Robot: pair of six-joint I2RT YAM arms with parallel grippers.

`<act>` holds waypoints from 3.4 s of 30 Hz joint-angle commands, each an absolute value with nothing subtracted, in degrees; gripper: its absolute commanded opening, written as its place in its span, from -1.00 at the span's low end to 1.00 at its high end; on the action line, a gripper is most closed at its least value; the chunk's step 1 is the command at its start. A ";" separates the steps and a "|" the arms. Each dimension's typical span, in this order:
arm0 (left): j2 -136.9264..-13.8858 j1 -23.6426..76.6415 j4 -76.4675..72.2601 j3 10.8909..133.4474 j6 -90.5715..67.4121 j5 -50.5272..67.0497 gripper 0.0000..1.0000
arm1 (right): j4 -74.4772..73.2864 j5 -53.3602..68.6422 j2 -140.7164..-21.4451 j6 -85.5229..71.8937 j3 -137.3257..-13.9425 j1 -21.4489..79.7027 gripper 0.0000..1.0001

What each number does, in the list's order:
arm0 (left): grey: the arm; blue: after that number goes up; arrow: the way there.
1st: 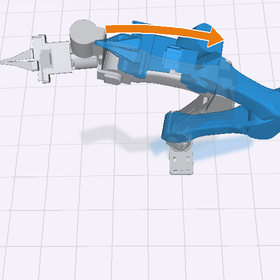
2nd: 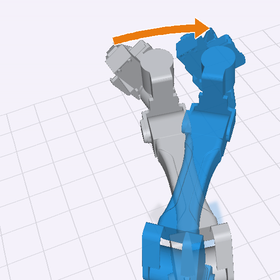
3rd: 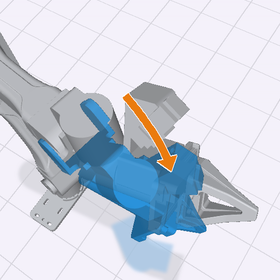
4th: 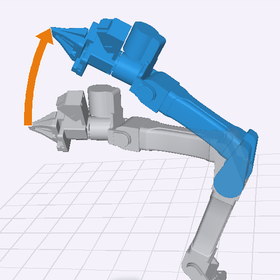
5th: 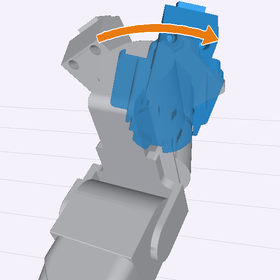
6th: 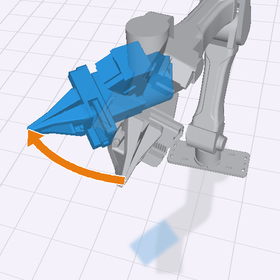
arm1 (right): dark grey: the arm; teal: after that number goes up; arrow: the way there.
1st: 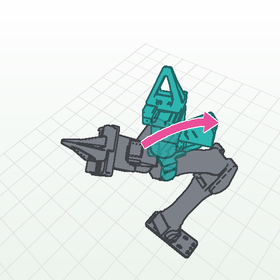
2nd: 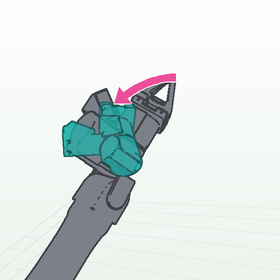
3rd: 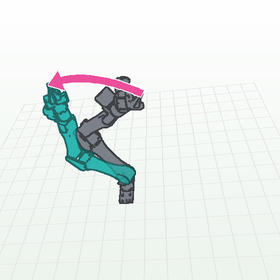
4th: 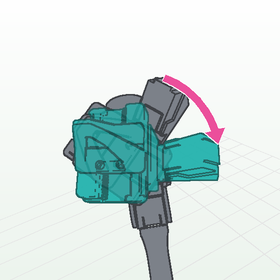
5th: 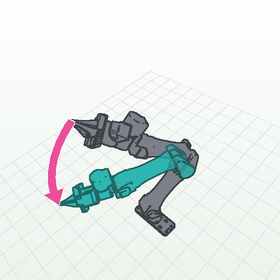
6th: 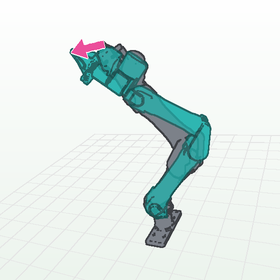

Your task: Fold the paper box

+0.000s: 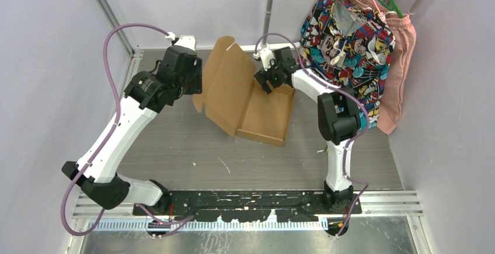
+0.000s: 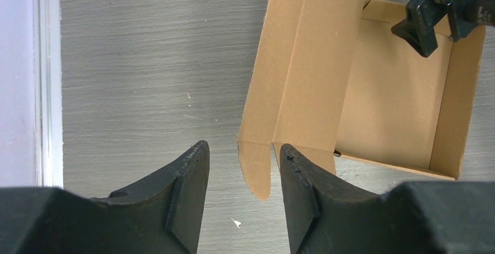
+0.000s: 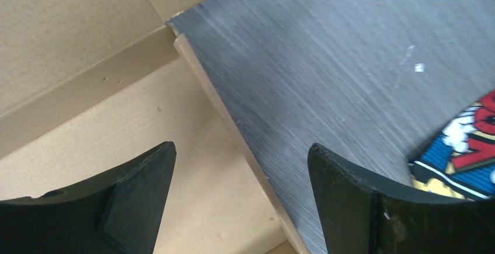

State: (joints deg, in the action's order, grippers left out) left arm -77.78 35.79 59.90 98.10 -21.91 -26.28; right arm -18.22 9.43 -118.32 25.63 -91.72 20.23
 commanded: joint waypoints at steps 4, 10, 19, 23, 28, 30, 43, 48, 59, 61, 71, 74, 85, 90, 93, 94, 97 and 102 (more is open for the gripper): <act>-79.16 35.23 58.23 99.67 -20.99 -25.03 -0.03 | -16.06 11.85 -120.71 25.67 -92.54 20.21 0.59; -79.64 35.23 58.01 99.49 -21.16 -25.04 -0.04 | -13.63 11.34 -120.05 22.60 -90.74 19.95 0.27; -79.08 35.17 57.66 97.95 -22.01 -24.83 -0.05 | -11.84 8.82 -117.90 18.27 -85.31 20.04 -0.21; -78.37 35.23 57.33 97.16 -22.32 -24.87 -0.06 | -9.95 6.53 -115.30 16.12 -81.77 20.55 -0.27; -77.83 35.18 57.40 96.50 -22.80 -24.79 -0.07 | -9.14 -2.11 -111.38 12.60 -77.85 22.64 -0.30; -77.25 35.19 57.19 95.69 -23.01 -24.83 -0.07 | -9.48 -4.56 -109.45 11.26 -76.29 23.48 -0.31; -73.90 35.24 55.47 91.20 -24.41 -24.17 -0.10 | -17.16 -22.95 -103.34 -8.85 -66.54 29.43 -0.36; -72.49 35.21 55.04 89.52 -24.94 -24.49 -0.10 | -18.15 -25.05 -101.02 -19.78 -63.25 29.72 -0.41; -71.59 34.69 49.20 84.56 -22.90 -29.86 -0.06 | -12.91 -24.13 -85.33 -32.70 -48.09 30.93 -0.15; -71.75 33.61 46.79 83.49 -21.92 -28.78 -0.06 | -11.06 -22.62 -81.89 -29.60 -45.96 30.94 0.09; -71.87 21.95 33.65 78.31 -19.67 -15.94 0.09 | -8.69 -15.20 -63.85 -18.75 -43.60 24.31 0.50; -73.91 18.52 30.29 78.53 -19.66 -10.21 0.10 | -4.40 -3.76 -62.87 -21.07 -43.65 15.28 0.43; -81.79 7.70 16.67 77.57 -21.52 7.63 0.36 | 22.86 26.39 -77.58 -37.14 -47.85 -7.72 0.35; -83.27 4.32 13.73 77.26 -23.27 11.56 0.50 | 23.70 27.39 -80.86 -36.98 -51.74 -7.81 0.35; -84.50 3.92 12.82 78.13 -23.23 12.76 0.49 | 23.99 27.87 -82.73 -37.09 -53.80 -7.82 0.35; -85.01 3.84 12.75 78.48 -23.16 13.01 0.49 | 23.99 28.06 -83.32 -37.08 -54.44 -7.82 0.35; -86.14 3.74 12.33 79.40 -23.03 13.85 0.49 | 24.38 28.80 -84.89 -37.16 -56.00 -7.82 0.35; -88.41 3.44 11.72 81.30 -22.89 14.79 0.49 | 25.59 29.13 -87.45 -37.34 -58.35 -7.82 0.36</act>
State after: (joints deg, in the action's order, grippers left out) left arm -87.50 3.99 16.12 77.67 -22.57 12.21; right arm 21.45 27.66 -86.35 -36.91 -54.74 -7.73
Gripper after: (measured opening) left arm 0.745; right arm 0.676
